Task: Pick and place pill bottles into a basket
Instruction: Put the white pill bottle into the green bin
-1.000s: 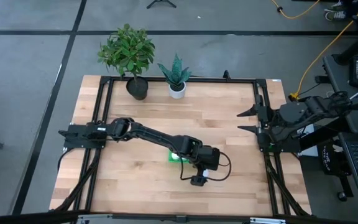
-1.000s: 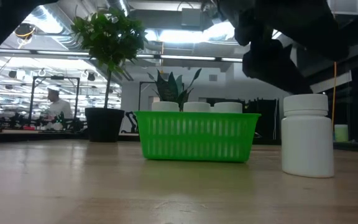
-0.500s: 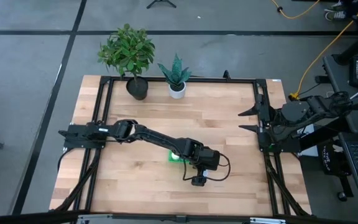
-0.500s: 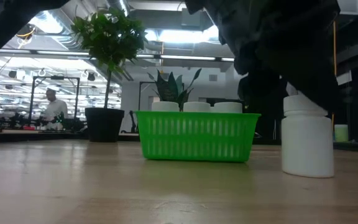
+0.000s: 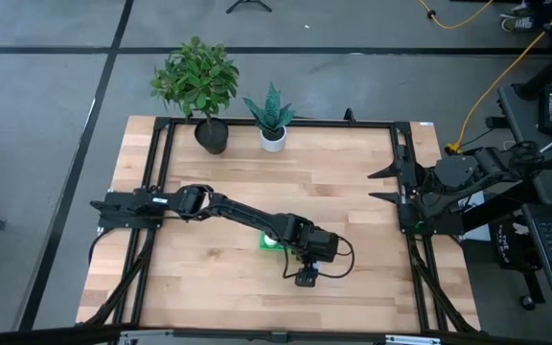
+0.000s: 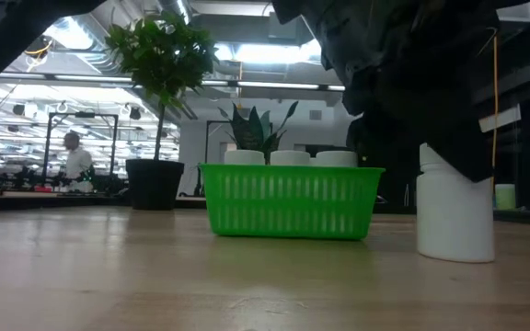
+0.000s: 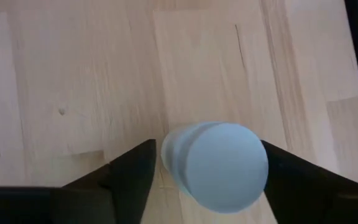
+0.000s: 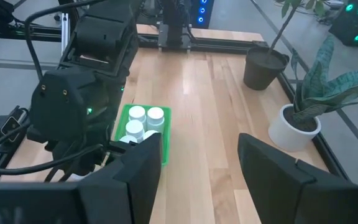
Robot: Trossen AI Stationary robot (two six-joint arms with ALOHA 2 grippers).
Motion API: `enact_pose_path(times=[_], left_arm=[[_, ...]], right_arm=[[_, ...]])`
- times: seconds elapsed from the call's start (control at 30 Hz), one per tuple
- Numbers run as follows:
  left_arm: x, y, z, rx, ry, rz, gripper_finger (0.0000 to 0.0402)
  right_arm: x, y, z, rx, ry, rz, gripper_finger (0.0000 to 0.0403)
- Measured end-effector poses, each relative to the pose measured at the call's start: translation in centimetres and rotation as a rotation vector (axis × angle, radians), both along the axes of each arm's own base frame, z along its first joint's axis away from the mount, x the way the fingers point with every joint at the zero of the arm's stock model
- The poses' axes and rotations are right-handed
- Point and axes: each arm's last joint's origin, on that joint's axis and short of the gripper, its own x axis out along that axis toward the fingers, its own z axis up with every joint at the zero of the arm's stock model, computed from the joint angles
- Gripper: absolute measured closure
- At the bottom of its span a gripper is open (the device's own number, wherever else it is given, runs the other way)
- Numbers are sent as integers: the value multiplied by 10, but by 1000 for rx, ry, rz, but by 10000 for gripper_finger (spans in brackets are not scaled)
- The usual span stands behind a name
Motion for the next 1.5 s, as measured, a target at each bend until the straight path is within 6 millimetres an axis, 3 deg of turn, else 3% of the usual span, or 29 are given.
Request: enact_pose_path(times=[0.27,0.43,0.7,0.9,1.5], left_arm=[[0,0,0,-4,-1,6,223],[2,-2,8,-17,-15,19,224],[5,-4,53,46,-115,13,224],[-5,8,69,128,-86,42,224],[-8,62,79,196,-31,101,224]], right_arm=[[0,0,0,-16,1,7,191],[0,0,0,-23,1,10,191],[-1,0,-2,-31,20,11,191],[-3,-1,-2,-60,24,24,191],[-16,-6,2,-91,-15,43,191]])
